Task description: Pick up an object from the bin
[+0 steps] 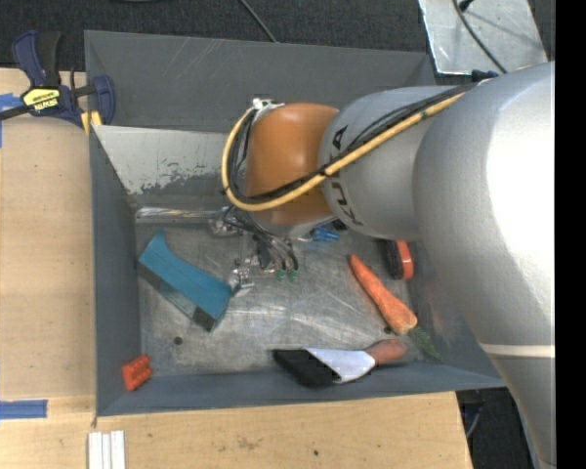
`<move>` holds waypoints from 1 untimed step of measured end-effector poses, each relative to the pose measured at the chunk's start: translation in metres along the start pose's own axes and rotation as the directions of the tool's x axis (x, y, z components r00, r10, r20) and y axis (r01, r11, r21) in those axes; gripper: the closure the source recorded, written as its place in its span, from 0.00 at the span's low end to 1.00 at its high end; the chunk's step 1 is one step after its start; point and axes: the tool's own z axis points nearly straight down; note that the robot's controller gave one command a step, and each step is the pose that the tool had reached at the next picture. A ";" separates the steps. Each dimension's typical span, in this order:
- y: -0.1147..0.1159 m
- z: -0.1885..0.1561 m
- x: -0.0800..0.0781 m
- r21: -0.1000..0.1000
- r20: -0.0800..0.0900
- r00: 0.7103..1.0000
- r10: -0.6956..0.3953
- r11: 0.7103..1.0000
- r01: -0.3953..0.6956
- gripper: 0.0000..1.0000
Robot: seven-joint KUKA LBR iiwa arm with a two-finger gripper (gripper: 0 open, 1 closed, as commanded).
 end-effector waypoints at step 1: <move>0.020 0.001 0.012 0.005 -0.014 0.999 0.052 0.999 -0.052 0.00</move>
Offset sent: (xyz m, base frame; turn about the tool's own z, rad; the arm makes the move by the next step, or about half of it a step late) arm -0.0233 0.0797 0.0215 -0.1192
